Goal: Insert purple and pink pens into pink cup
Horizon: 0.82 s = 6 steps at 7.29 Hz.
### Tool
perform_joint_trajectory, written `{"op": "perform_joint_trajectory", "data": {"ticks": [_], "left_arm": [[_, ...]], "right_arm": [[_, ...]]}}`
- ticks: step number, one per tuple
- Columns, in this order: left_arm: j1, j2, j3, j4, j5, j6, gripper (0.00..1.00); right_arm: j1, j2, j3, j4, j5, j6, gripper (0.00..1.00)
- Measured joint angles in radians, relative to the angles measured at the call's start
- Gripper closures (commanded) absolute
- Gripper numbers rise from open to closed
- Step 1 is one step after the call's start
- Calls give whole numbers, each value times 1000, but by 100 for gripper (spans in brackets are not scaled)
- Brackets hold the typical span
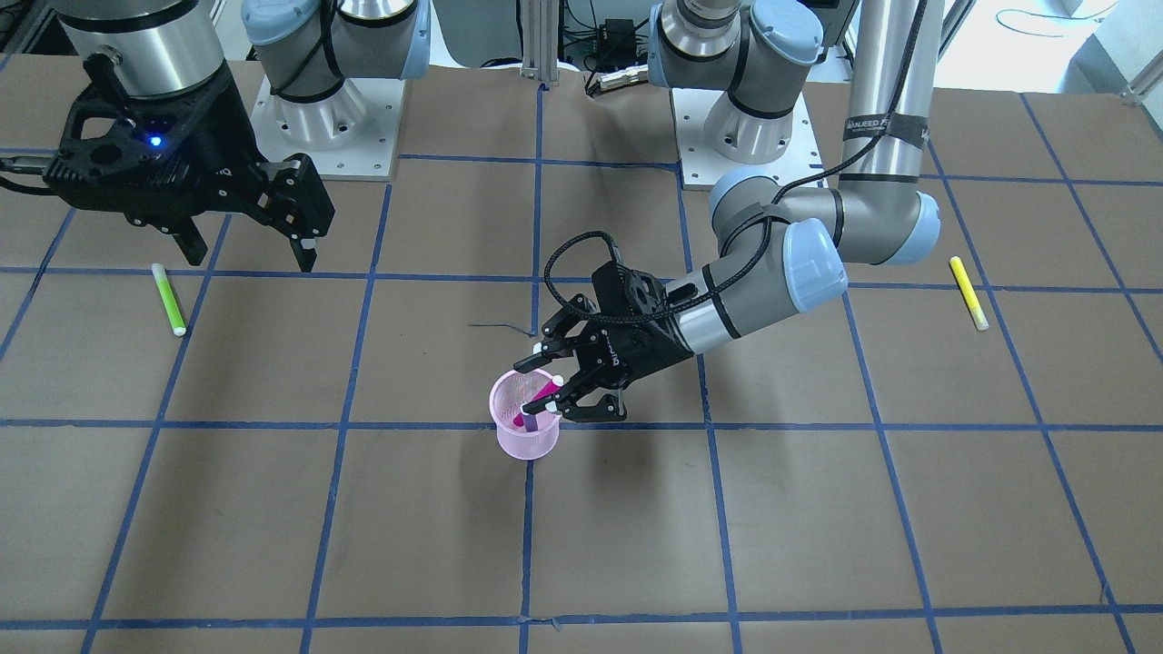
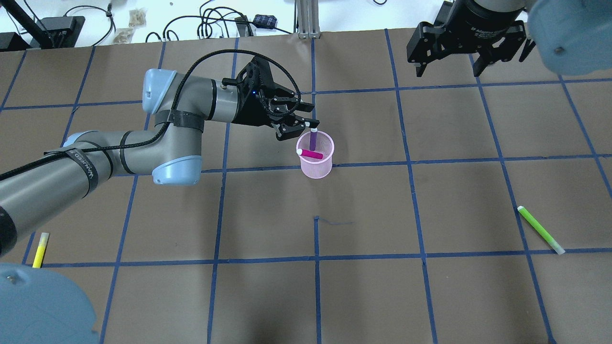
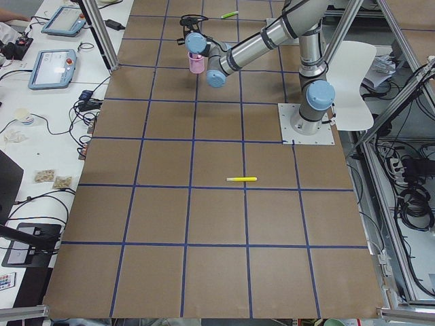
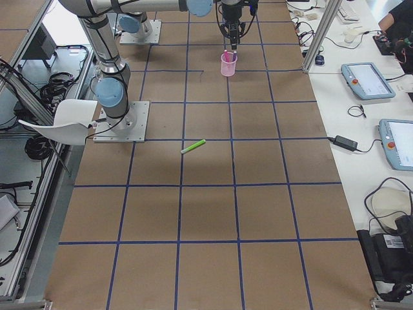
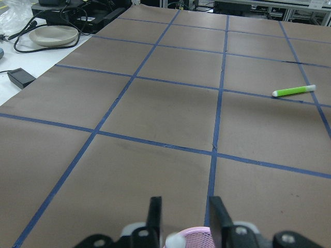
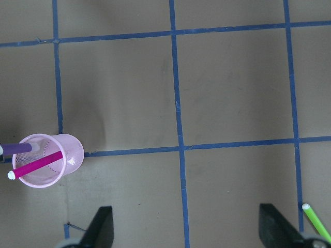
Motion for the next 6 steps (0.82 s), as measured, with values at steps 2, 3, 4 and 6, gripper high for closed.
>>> {"op": "perform_joint_trajectory", "data": {"ticks": [2, 3, 4, 6], "left_arm": [[1, 7, 5, 2, 2, -9, 0], [10, 25, 15, 5, 3, -41, 0], [29, 51, 41, 2, 4, -119, 0], [70, 124, 123, -45, 17, -359, 0]], "right_arm": [[0, 0, 0, 1, 0, 0, 0], [0, 0, 0, 1, 0, 0, 0], [0, 0, 0, 1, 1, 0, 0], [0, 0, 0, 2, 1, 0, 0]]}}
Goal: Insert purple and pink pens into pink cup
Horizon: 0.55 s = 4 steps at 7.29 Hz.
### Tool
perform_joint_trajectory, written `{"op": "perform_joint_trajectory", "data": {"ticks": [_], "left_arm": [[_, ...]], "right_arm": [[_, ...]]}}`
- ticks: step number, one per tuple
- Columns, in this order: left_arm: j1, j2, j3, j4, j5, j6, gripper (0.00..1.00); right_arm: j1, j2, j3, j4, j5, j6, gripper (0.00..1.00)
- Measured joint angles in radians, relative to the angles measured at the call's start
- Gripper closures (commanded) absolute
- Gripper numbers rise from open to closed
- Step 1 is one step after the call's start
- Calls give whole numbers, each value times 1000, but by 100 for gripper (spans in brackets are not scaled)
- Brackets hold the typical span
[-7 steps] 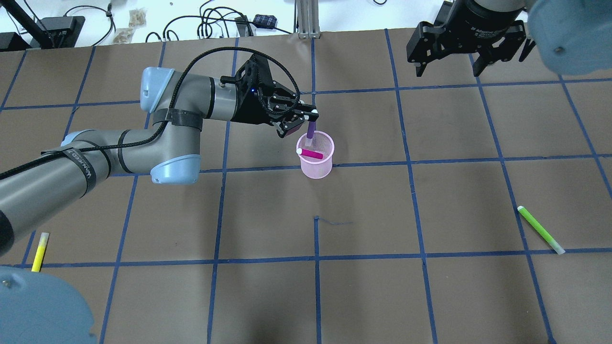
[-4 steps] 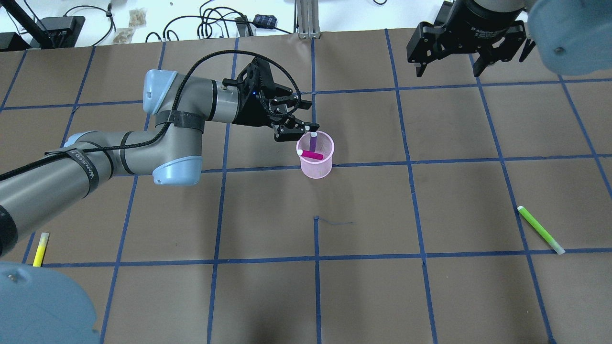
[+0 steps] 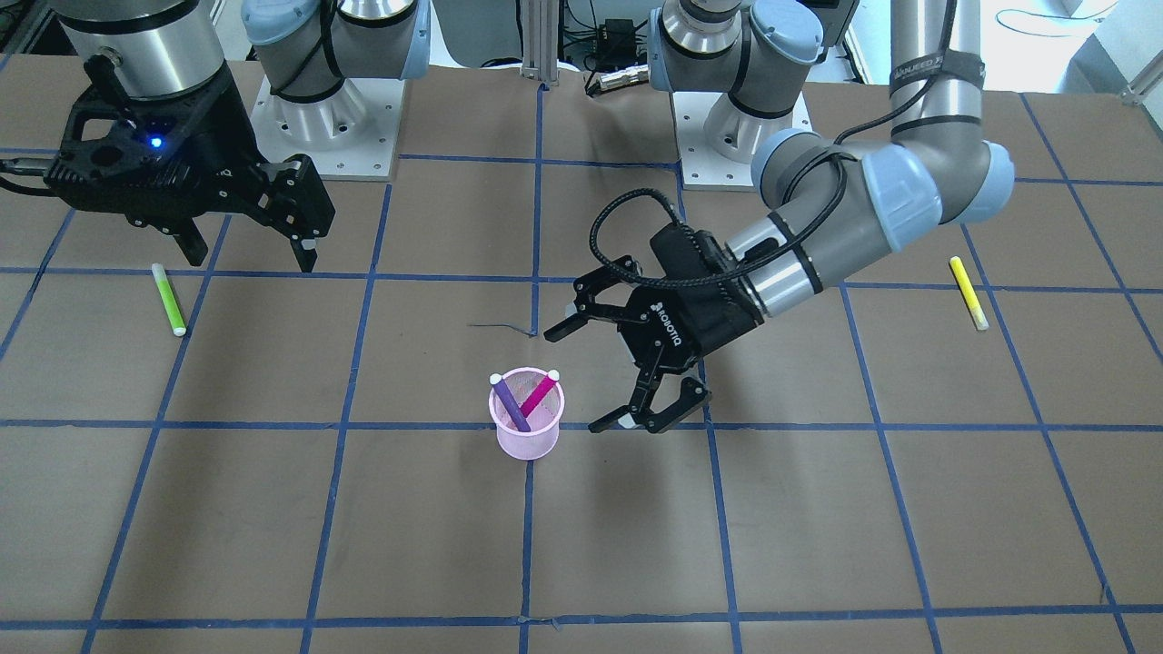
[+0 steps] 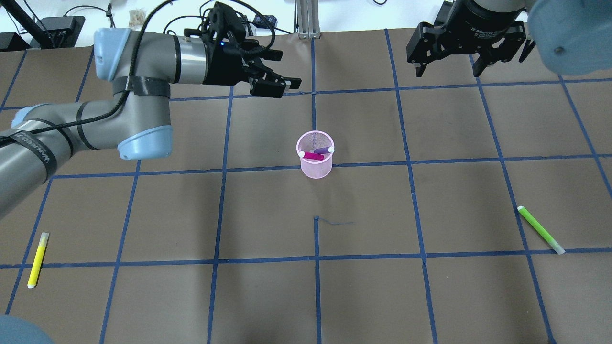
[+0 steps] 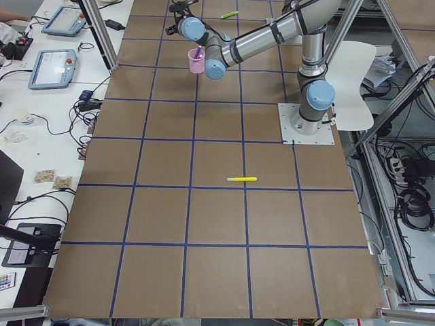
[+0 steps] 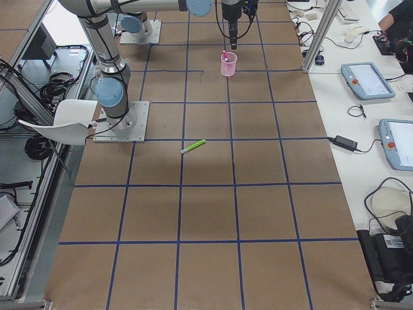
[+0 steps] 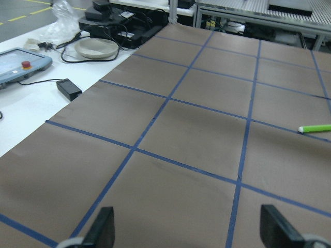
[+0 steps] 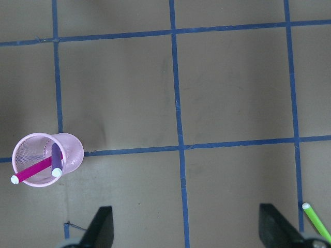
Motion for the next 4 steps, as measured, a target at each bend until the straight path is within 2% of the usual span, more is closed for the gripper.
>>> {"op": "perform_joint_trajectory", "data": {"ticks": [2, 4], "left_arm": [[50, 86, 52, -185, 102, -87, 0], [102, 167, 158, -515, 265, -99, 0]], "right_arm": [[0, 0, 0, 1, 1, 0, 0], [0, -1, 0, 5, 3, 4, 0]]}}
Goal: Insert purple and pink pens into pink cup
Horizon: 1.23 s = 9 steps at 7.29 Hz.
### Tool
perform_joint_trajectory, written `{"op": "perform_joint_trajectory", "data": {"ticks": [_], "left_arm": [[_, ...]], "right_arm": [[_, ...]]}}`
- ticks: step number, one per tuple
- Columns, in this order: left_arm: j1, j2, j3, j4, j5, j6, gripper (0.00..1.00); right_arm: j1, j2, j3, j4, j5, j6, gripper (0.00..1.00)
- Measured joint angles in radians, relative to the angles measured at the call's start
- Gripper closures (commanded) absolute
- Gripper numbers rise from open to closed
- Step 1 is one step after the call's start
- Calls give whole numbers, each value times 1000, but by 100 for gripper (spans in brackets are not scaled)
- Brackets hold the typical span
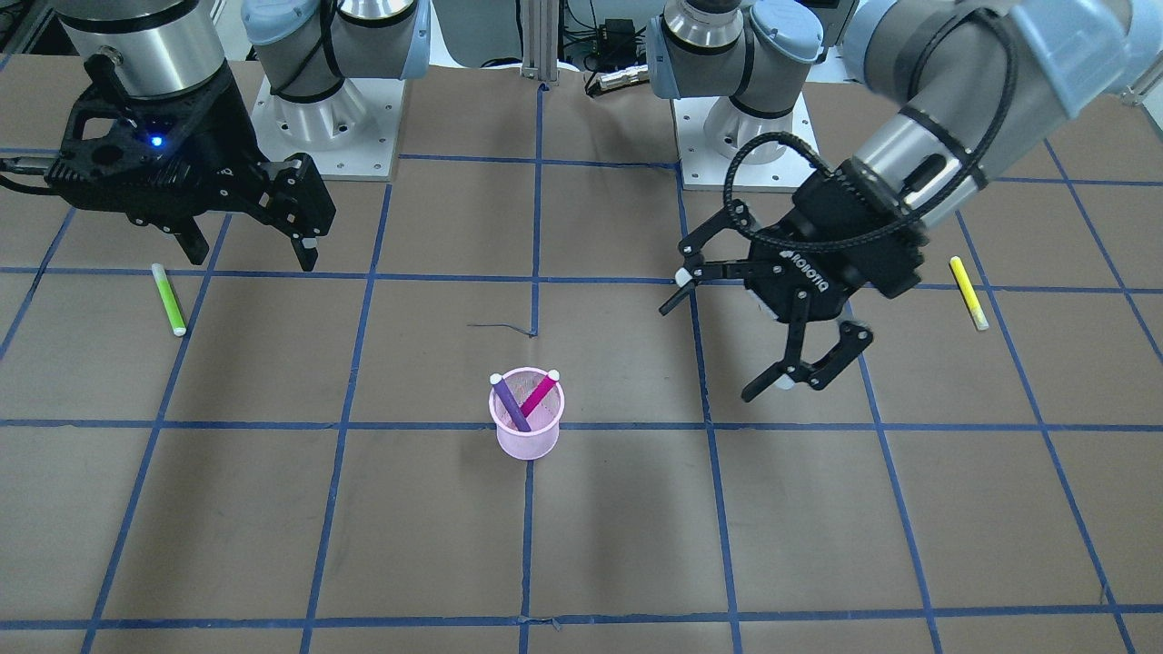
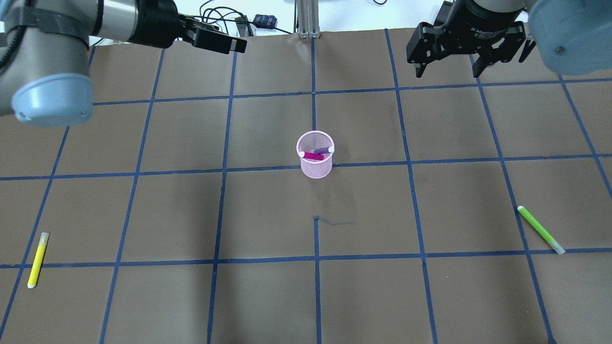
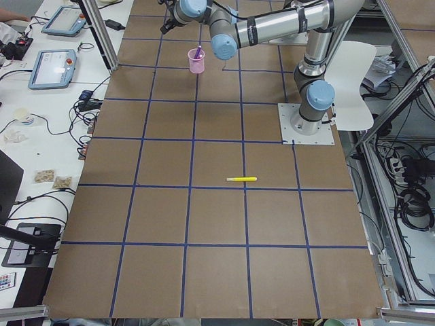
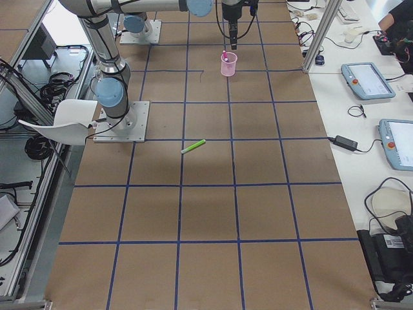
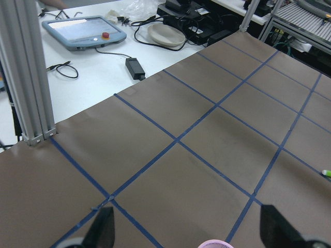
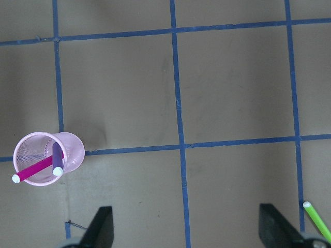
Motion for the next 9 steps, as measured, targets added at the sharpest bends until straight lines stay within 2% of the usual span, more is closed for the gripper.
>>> {"op": "perform_joint_trajectory", "data": {"ticks": [1, 2, 4, 6, 9], "left_arm": [[12, 35, 62, -179, 119, -2, 0], [13, 62, 96, -294, 248, -21, 0], [-11, 91, 93, -373, 456, -181, 0], [-68, 99, 57, -374, 621, -325, 0], [-94, 103, 49, -392, 684, -480, 0]], "right_arm": [[0, 0, -4, 1, 1, 6, 0], [0, -2, -10, 2, 1, 19, 0], [0, -4, -7, 5, 2, 43, 0], [0, -5, -5, 6, 2, 48, 0], [1, -5, -3, 6, 2, 48, 0]]}}
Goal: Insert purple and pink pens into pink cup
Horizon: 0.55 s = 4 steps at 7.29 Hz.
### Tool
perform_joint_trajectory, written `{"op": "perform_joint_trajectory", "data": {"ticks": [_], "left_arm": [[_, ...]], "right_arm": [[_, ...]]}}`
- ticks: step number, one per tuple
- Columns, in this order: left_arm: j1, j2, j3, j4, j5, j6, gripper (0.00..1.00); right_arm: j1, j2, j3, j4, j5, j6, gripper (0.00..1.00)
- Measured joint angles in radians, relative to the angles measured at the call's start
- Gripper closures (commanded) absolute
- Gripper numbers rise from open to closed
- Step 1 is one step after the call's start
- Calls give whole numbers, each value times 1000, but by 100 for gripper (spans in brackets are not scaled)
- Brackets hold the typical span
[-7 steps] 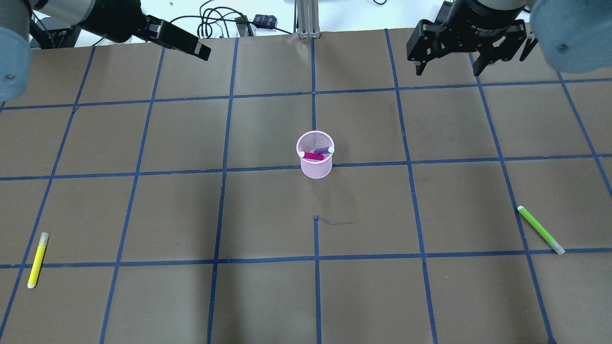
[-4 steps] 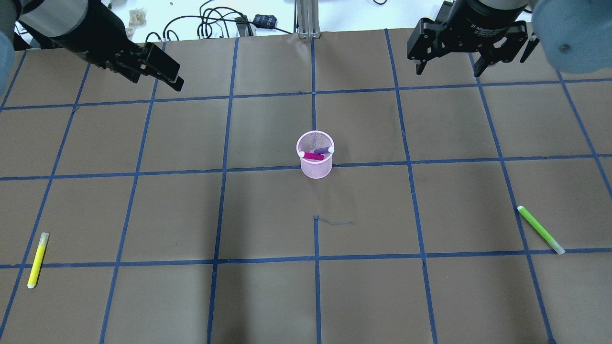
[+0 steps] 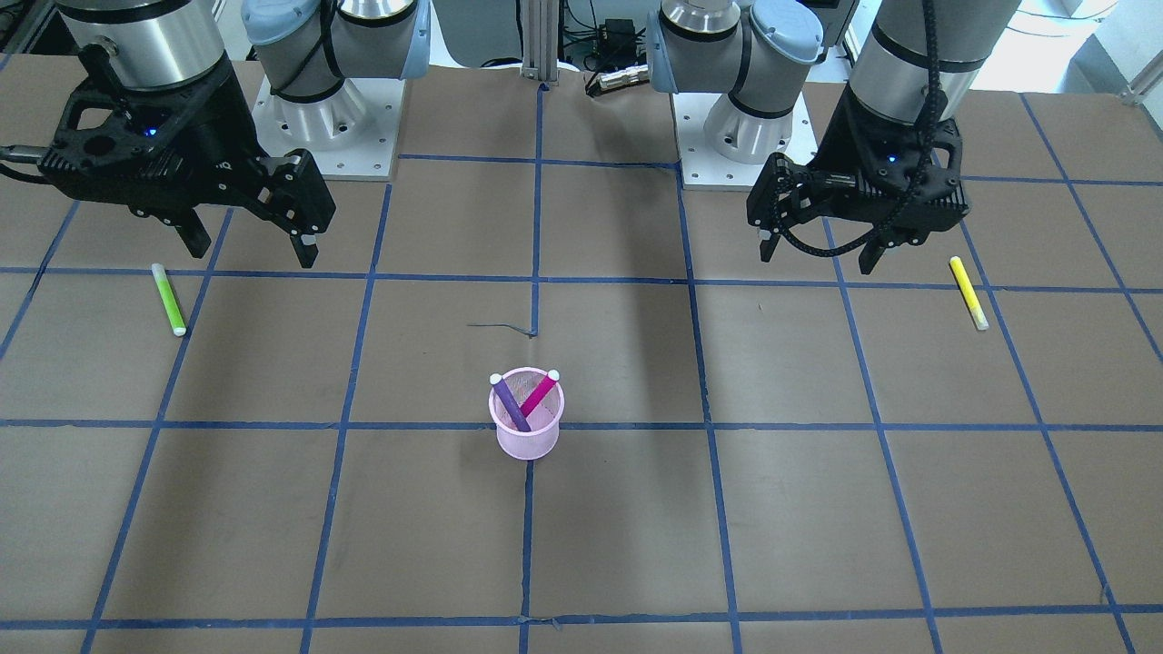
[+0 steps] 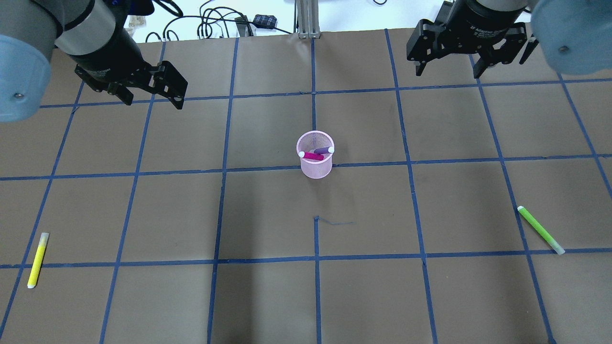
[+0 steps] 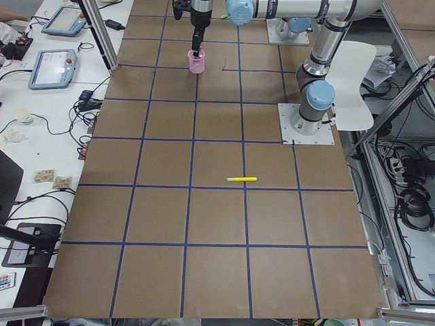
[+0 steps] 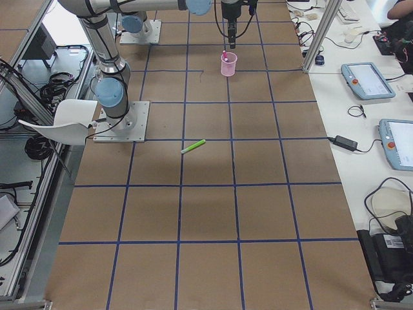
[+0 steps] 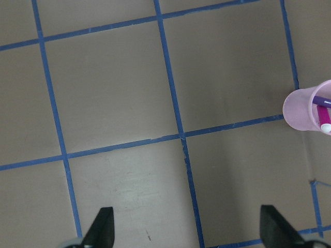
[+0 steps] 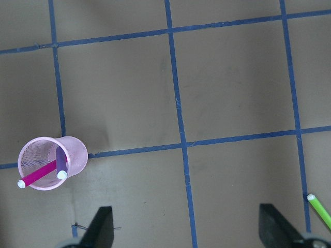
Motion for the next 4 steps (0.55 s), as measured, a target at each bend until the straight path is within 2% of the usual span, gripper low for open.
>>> {"op": "perform_joint_trajectory", "data": {"ticks": [4], "left_arm": [[45, -21, 10, -9, -20, -24, 0]], "right_arm": [[1, -1, 0, 0, 0, 0, 0]]}}
